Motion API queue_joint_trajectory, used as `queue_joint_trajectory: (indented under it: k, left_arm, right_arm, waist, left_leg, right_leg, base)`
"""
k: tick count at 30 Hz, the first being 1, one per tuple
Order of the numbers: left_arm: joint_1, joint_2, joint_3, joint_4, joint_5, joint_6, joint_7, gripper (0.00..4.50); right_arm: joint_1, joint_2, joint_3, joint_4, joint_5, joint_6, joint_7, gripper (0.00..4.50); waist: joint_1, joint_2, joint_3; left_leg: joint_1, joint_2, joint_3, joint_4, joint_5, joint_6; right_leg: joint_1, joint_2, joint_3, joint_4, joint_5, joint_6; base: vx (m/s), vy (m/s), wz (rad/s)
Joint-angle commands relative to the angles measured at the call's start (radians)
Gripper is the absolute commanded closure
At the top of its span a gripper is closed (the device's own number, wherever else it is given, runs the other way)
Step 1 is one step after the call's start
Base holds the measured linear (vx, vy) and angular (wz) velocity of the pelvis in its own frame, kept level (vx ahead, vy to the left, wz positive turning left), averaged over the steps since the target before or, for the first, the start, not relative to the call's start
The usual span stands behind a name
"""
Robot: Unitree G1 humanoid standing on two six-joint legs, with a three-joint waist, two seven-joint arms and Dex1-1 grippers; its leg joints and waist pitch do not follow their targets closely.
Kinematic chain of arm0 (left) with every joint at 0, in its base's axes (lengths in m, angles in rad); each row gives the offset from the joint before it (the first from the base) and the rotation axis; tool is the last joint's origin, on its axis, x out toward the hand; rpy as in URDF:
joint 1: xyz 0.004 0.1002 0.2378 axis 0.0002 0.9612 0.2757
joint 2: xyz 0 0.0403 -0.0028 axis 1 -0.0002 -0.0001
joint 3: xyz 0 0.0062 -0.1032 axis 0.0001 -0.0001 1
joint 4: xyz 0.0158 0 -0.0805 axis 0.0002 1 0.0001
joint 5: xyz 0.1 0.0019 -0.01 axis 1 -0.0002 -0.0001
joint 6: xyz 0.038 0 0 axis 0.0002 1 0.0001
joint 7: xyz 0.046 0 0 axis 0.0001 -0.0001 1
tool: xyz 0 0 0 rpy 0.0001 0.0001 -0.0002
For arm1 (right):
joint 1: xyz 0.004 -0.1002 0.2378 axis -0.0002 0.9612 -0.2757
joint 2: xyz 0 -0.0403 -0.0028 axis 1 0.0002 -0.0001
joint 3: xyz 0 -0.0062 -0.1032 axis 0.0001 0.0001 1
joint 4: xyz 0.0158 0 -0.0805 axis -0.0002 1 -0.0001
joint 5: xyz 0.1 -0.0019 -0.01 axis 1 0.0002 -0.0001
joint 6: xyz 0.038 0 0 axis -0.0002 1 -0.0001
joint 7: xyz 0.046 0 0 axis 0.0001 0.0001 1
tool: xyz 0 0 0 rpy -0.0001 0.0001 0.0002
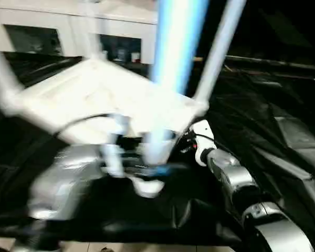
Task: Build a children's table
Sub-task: Rotate table base
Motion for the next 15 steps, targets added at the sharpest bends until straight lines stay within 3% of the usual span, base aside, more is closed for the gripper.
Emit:
queue_joint_trajectory:
  k: [1,2,4,6,12,15]
  left_arm:
    - [-0.03,-0.027,-0.043,0.042,0.061,-0.049,0.038,0.0]
    - [-0.052,-0.044,-0.05,0.092,0.106,-0.087,0.077,0.0]
    - [-0.084,-0.053,-0.051,0.165,0.169,-0.12,0.148,0.0]
    - [-0.136,-0.037,-0.05,0.286,0.277,-0.153,0.279,0.0]
    - [-0.164,-0.011,-0.038,0.405,0.374,-0.231,0.368,0.0]
    - [-0.156,-0.025,-0.016,0.399,0.339,-0.242,0.346,0.0]
  right_arm:
    - [-0.028,0.029,0.013,-0.001,-0.008,-0.021,0.021,4.48]
    - [-0.033,0.03,0.013,0.009,-0.015,-0.028,0.01,4.48]
    - [-0.04,0.028,0.008,0.025,-0.023,-0.04,-0.015,4.48]
    - [-0.046,0.011,-0.008,0.037,-0.022,-0.051,-0.044,4.48]
    - [-0.028,-0.049,-0.05,0.014,0.003,-0.072,-0.015,4.48]
    - [-0.018,-0.07,-0.066,0.002,0.013,-0.077,-0.001,4.48]
  waist:
    - [0.009,0.01,-0.065]
    - [0.009,0.015,-0.066]
    - [0.005,0.011,-0.066]
    - [0.004,0.016,-0.065]
    - [0.011,0.016,-0.064]
    - [0.02,0.018,-0.065]
  left_leg:
    - [0.011,0.02,-0.011,-0.065,-0.175,-0.018]
    - [0.013,0.02,-0.012,-0.064,-0.174,-0.016]
    - [0.011,0.02,-0.012,-0.064,-0.18,-0.014]
    - [0.019,0.02,-0.013,-0.064,-0.197,-0.018]
    - [0.019,0.021,-0.015,-0.065,-0.233,-0.023]
    - [0.019,0.021,-0.014,-0.065,-0.226,-0.022]
  right_leg:
    - [0.052,-0.051,0.038,-0.065,-0.051,-0.207]
    - [0.052,-0.052,0.038,-0.064,-0.05,-0.208]
    - [0.053,-0.053,0.037,-0.065,-0.063,-0.211]
    - [0.047,-0.05,0.036,-0.07,-0.089,-0.202]
    - [0.044,-0.052,0.034,-0.076,-0.142,-0.201]
    - [0.046,-0.054,0.034,-0.075,-0.136,-0.202]
  base:
    - [0.0,0.0,0.0]
    - [0.0,0.0,0.0]
    - [0.0,0.0,0.0]
    - [0.0,0.0,0.0]
    - [0.0,0.0,0.0]
    - [0.0,0.0,0.0]
